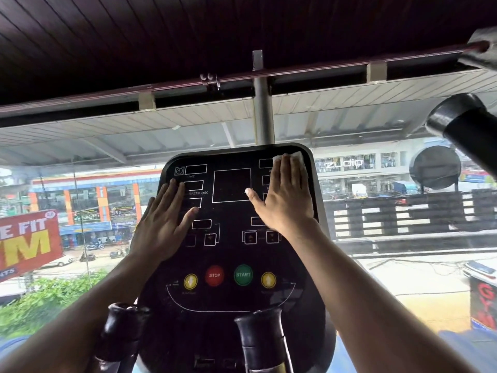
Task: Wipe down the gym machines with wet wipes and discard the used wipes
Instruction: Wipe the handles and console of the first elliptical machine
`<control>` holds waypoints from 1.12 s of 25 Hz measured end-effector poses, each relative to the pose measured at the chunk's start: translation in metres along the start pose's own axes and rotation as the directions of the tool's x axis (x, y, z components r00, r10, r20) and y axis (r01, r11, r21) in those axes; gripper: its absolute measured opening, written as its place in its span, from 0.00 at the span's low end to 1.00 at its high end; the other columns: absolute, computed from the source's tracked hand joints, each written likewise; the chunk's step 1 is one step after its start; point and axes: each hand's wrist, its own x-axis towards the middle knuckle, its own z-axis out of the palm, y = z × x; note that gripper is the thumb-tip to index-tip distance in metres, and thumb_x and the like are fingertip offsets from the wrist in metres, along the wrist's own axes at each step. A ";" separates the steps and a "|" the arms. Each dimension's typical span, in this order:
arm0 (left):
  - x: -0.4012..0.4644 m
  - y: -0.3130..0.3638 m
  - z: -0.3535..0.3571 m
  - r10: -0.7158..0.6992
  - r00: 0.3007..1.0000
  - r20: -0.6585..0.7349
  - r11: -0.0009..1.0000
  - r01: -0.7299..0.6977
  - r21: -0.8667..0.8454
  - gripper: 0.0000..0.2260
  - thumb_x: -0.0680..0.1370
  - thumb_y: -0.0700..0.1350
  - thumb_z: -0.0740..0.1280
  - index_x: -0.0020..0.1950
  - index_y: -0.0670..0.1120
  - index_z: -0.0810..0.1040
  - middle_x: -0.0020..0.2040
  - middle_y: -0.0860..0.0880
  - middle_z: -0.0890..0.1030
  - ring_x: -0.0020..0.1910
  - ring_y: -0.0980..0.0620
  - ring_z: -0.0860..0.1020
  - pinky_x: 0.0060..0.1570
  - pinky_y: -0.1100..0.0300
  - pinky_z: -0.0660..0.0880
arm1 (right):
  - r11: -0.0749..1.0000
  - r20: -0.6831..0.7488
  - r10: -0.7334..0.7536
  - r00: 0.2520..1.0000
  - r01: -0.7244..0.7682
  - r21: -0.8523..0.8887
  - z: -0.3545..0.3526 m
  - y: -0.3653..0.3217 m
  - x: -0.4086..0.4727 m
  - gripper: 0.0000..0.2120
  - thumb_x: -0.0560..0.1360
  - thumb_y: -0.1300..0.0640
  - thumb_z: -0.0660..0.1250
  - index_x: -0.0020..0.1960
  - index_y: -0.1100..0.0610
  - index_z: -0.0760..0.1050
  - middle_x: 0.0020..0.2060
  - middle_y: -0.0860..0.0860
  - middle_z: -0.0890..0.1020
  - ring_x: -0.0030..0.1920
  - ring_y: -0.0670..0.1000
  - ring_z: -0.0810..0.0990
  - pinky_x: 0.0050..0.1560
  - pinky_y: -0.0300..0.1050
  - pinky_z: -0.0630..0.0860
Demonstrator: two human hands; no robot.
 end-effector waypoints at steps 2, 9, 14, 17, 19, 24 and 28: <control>-0.001 0.000 0.000 -0.002 1.000 -0.009 1.000 0.002 0.000 0.36 0.81 0.72 0.43 0.85 0.55 0.47 0.85 0.56 0.45 0.83 0.59 0.42 0.82 0.54 0.44 | 1.000 0.013 0.031 0.999 -0.031 0.004 -0.003 -0.004 0.023 0.50 0.76 0.26 0.37 0.82 0.62 0.39 0.82 0.61 0.41 0.80 0.63 0.34 0.79 0.62 0.35; -0.001 0.001 -0.001 0.000 1.000 -0.007 1.000 0.001 0.007 0.37 0.80 0.72 0.42 0.85 0.56 0.47 0.85 0.56 0.45 0.83 0.59 0.41 0.80 0.57 0.42 | 0.990 0.024 -0.141 0.990 0.141 0.012 0.007 -0.017 -0.022 0.49 0.76 0.26 0.34 0.82 0.62 0.35 0.81 0.59 0.38 0.81 0.58 0.33 0.81 0.58 0.39; -0.001 0.002 -0.001 -0.010 1.000 -0.003 1.000 0.010 0.010 0.36 0.80 0.72 0.42 0.85 0.57 0.46 0.85 0.57 0.44 0.83 0.60 0.41 0.79 0.59 0.41 | 0.998 0.037 -0.057 0.998 0.057 0.000 0.001 -0.021 0.014 0.48 0.77 0.27 0.34 0.82 0.63 0.36 0.82 0.61 0.39 0.81 0.58 0.35 0.80 0.57 0.34; -0.001 0.002 -0.001 -0.019 1.000 -0.007 1.000 0.019 0.024 0.36 0.81 0.71 0.42 0.85 0.56 0.47 0.85 0.56 0.45 0.83 0.59 0.41 0.79 0.59 0.41 | 0.982 0.071 -0.187 0.980 0.186 0.010 0.001 -0.045 0.029 0.47 0.78 0.28 0.39 0.82 0.63 0.36 0.81 0.61 0.39 0.81 0.58 0.35 0.80 0.55 0.33; -0.001 0.004 -0.002 -0.016 1.000 0.000 1.000 0.016 0.017 0.36 0.81 0.71 0.42 0.85 0.56 0.48 0.85 0.56 0.45 0.83 0.59 0.42 0.80 0.59 0.41 | 0.962 0.056 -0.272 0.961 0.271 0.012 0.005 -0.045 0.009 0.46 0.79 0.29 0.39 0.82 0.62 0.36 0.82 0.59 0.39 0.81 0.57 0.34 0.80 0.56 0.35; -0.003 0.006 -0.005 -0.015 1.000 0.000 1.000 0.015 0.000 0.36 0.80 0.72 0.41 0.85 0.56 0.47 0.85 0.56 0.45 0.83 0.60 0.41 0.81 0.58 0.41 | 0.985 0.022 -0.174 0.985 0.173 0.007 0.004 -0.022 0.008 0.43 0.80 0.32 0.38 0.82 0.61 0.36 0.82 0.59 0.39 0.81 0.57 0.35 0.81 0.56 0.36; -0.003 0.005 -0.004 -0.019 1.000 0.004 1.000 0.019 0.014 0.36 0.81 0.72 0.41 0.85 0.55 0.47 0.85 0.56 0.45 0.83 0.59 0.41 0.80 0.59 0.41 | 0.969 0.023 -0.248 0.968 0.248 0.018 0.008 -0.051 0.037 0.45 0.79 0.32 0.42 0.82 0.64 0.38 0.81 0.62 0.40 0.81 0.59 0.37 0.80 0.55 0.35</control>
